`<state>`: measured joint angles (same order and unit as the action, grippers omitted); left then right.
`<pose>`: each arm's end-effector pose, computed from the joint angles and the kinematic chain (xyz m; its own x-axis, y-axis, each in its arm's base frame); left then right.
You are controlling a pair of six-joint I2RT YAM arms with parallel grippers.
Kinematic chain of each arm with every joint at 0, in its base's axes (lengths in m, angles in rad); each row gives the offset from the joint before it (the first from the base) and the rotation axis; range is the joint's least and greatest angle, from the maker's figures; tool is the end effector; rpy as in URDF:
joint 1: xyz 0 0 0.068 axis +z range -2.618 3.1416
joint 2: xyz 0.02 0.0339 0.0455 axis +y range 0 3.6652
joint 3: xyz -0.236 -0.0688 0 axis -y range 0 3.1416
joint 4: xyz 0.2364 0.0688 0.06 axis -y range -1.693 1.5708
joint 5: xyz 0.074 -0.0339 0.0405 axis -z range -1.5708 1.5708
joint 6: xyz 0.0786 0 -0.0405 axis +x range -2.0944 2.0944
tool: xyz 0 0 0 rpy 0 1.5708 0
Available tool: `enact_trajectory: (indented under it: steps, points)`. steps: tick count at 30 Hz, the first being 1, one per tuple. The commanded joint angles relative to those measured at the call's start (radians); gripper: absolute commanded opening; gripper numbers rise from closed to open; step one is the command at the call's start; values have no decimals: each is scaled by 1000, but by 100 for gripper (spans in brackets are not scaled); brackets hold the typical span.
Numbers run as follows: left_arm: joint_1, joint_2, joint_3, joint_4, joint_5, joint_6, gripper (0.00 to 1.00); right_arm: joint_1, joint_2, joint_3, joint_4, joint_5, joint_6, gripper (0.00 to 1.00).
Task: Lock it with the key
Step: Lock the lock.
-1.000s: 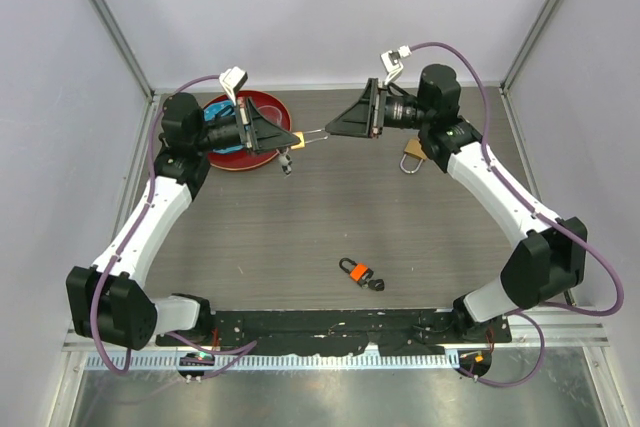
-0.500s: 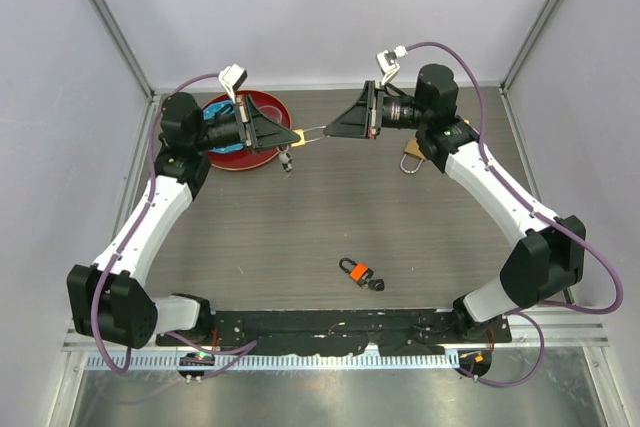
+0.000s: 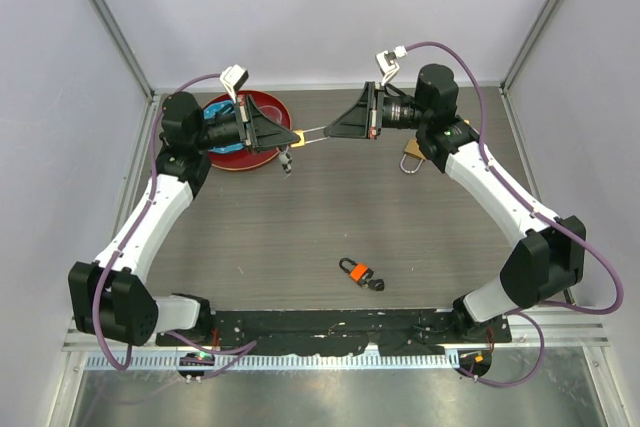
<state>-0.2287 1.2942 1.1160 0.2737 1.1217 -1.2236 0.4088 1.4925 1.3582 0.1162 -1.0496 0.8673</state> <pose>0.2824 -0.1384 0.3680 -0.8822 -0.2138 -0.4195 0.4180 0.0544 -0.9068 0.3005 0.2044 0.3745 -0.7684 0.0809 -0.6348 -0.6301 0.0781 0.7726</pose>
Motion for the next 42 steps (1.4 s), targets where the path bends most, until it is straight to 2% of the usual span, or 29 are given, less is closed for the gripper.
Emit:
enact_trajectory:
  steps: [1,38,42]
  points:
    - [-6,-13,16,65,30,-11,0,4,-34,25,25,8,-16,2]
    - [-152,117,100,130,-83,6,0,90,-21,61,3,60,-7,2]
    - [-152,102,96,76,-66,44,0,82,-18,85,-12,77,-1,2]
